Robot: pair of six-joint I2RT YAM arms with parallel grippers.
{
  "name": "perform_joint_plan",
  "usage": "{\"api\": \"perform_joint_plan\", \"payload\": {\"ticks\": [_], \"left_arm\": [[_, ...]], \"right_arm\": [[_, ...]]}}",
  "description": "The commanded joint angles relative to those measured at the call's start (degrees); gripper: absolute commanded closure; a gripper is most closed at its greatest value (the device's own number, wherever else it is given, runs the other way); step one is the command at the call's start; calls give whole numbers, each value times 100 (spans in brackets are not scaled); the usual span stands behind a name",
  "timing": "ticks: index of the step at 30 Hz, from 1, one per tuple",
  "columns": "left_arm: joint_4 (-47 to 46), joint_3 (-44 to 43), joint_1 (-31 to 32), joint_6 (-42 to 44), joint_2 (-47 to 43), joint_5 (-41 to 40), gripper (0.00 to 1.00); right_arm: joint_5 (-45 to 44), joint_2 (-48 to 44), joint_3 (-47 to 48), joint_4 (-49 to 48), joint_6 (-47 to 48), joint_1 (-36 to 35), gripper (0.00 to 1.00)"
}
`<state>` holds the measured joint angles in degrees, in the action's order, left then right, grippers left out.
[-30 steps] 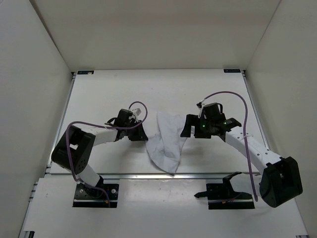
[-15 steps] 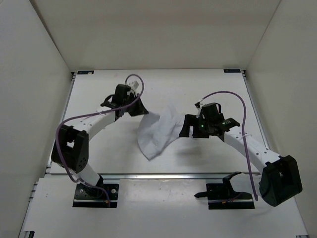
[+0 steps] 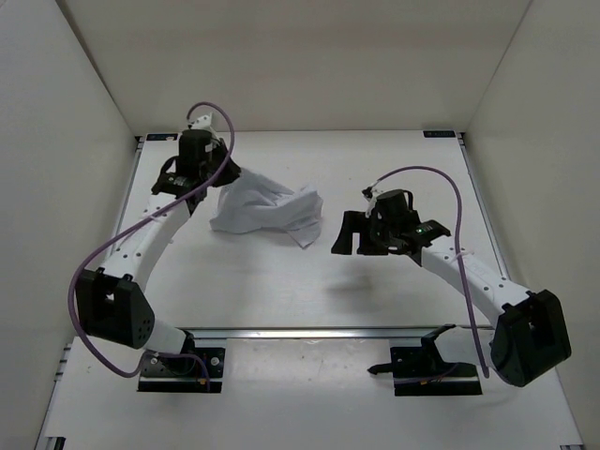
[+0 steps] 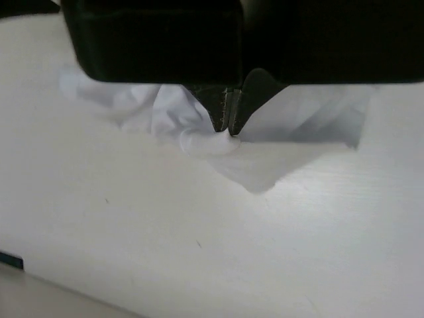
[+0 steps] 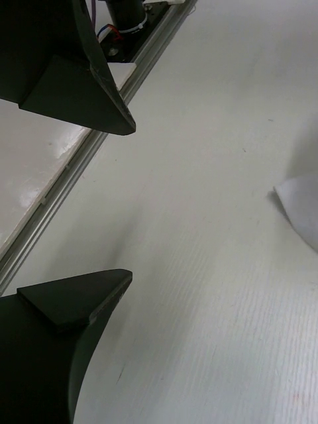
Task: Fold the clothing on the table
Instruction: Flatten the skirt out
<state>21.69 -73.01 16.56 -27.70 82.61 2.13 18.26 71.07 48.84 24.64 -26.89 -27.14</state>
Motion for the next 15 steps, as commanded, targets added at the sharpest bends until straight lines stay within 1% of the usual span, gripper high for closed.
{"api": "perform_joint_plan", "payload": {"ticks": [1,3,6,9,10,11,13,14,15], "left_arm": [[511,-887,-223,450,-184,-1055,100],[616,-1345,-136,546,-149,-1293,100],[661,-1864,136,625,-35,-1408,100],[565,-2041,531,949,9,-1356,100],[564,-1972,794,951,10,-1364,100],[494,-1841,883,968,10,-1364,100],[380,-1341,1243,925,-69,-1102,100],[284,-1173,1297,838,-139,-1049,100],[205,-789,1480,811,-201,-944,100]], "right_arm": [[-59,-471,-41,-109,-70,217,21],[-103,-681,-59,66,26,323,21],[-77,-857,-50,181,96,542,22],[-95,-1085,-111,216,96,656,21],[-95,-1112,-120,216,79,657,21],[-95,-1147,-172,199,62,666,21],[-68,-1244,-226,234,61,753,21],[-51,-1271,-278,251,62,797,21],[-33,-1297,-322,269,62,850,21]]}}
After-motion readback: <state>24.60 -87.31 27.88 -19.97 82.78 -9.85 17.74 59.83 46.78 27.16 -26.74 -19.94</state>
